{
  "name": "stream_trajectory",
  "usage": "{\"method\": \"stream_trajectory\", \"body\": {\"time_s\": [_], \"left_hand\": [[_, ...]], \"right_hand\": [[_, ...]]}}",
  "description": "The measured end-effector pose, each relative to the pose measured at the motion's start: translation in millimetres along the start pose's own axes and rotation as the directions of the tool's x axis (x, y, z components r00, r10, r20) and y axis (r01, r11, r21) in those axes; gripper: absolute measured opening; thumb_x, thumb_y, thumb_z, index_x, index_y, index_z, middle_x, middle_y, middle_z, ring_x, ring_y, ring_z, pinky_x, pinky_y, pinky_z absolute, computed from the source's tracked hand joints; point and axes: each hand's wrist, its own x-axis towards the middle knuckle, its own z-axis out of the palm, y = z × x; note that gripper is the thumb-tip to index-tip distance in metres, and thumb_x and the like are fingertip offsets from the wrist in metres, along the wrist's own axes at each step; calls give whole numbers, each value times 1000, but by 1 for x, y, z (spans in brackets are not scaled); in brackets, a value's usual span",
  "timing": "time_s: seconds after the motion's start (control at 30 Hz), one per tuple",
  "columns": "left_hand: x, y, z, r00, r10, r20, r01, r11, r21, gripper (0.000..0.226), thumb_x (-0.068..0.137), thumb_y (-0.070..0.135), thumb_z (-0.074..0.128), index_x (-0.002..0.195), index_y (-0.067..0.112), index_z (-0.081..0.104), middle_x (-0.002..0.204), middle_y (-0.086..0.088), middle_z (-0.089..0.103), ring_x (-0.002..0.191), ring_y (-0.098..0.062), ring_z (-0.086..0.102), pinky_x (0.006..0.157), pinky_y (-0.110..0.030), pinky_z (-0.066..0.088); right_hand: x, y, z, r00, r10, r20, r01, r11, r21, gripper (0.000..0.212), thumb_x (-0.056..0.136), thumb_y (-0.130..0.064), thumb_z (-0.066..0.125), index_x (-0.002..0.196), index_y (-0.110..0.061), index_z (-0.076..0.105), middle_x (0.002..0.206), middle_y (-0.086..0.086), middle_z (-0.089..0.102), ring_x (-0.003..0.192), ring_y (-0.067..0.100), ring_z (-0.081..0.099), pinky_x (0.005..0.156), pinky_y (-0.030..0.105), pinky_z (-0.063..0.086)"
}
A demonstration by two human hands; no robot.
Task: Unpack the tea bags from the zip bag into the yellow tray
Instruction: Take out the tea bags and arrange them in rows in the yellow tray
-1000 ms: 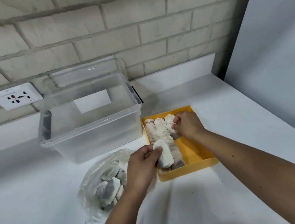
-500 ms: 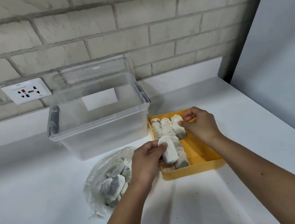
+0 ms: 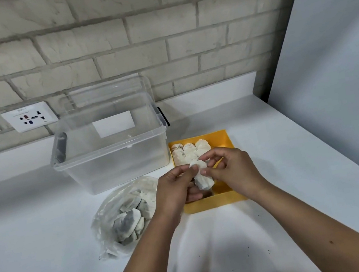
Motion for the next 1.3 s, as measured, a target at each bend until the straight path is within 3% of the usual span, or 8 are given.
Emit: {"method": "stream_trajectory", "body": {"time_s": [0.23, 0.5, 0.63, 0.87, 0.97, 1.07, 1.17, 1.3], "left_hand": [[1, 1, 0, 996, -83, 30, 86, 991, -99, 15, 93, 24, 68, 95, 10, 73, 73, -5, 74, 54, -19, 69, 60, -31, 61], [12, 0, 4, 990, -112, 90, 122, 986, -114, 21, 93, 26, 68, 105, 10, 73, 98, -14, 78, 83, -29, 76, 75, -37, 63], [16, 1, 4, 982, -124, 141, 147, 976, -163, 25, 92, 25, 68, 111, 9, 70, 101, -14, 77, 83, -24, 77, 76, -32, 63], [26, 0, 6, 989, -133, 65, 141, 979, -144, 23, 89, 17, 72, 107, 3, 69, 96, -17, 77, 77, -23, 77, 64, -25, 62], [27, -1, 5, 993, -116, 17, 117, 986, -118, 17, 92, 13, 69, 104, 2, 68, 88, -18, 77, 70, -21, 77, 62, -26, 62], [27, -1, 1, 998, -65, -13, 64, 996, -64, 11, 94, 10, 65, 102, 1, 67, 79, -12, 78, 65, -19, 76, 60, -26, 60], [28, -3, -3, 999, -19, -45, 19, 1000, 0, 9, 95, 10, 65, 99, 2, 67, 74, -8, 77, 63, -18, 75, 58, -25, 59], [29, -6, -5, 998, -26, -59, 26, 1000, -8, 7, 94, 9, 65, 97, 3, 67, 76, -9, 77, 63, -20, 74, 58, -27, 59]], "right_hand": [[-4, 9, 6, 995, -57, -77, 60, 997, 45, 31, 76, -22, 81, 104, -35, 74, 89, -14, 70, 63, 1, 57, 67, 8, 46], [9, 15, 6, 992, -59, -112, 70, 993, 94, 8, 78, -28, 80, 84, -28, 75, 86, -18, 72, 65, 5, 61, 65, 14, 49], [20, 15, 4, 994, 42, -96, -15, 964, 265, 5, 81, -24, 77, 83, -25, 72, 82, -8, 70, 66, 18, 66, 64, 26, 54], [33, 17, 2, 996, 84, 10, -83, 949, 305, 4, 89, -23, 69, 89, -19, 66, 87, -2, 73, 80, 10, 69, 69, 26, 53], [36, 20, -6, 993, 77, -87, -56, 973, 222, 3, 90, -25, 67, 88, -22, 66, 87, -8, 70, 83, 11, 66, 73, 26, 54], [45, 28, -16, 983, 36, -181, -46, 998, -53, 5, 92, -28, 64, 91, -22, 64, 85, -13, 64, 79, 6, 59, 67, 19, 46], [56, 40, -10, 995, 52, -80, -71, 963, -260, 6, 92, -27, 64, 93, -21, 63, 82, -11, 60, 77, 7, 56, 65, 20, 40], [73, 56, 7, 989, 144, 7, -135, 937, -321, 5, 91, -20, 65, 96, -19, 64, 86, -4, 63, 83, 15, 61, 75, 28, 50]]}}
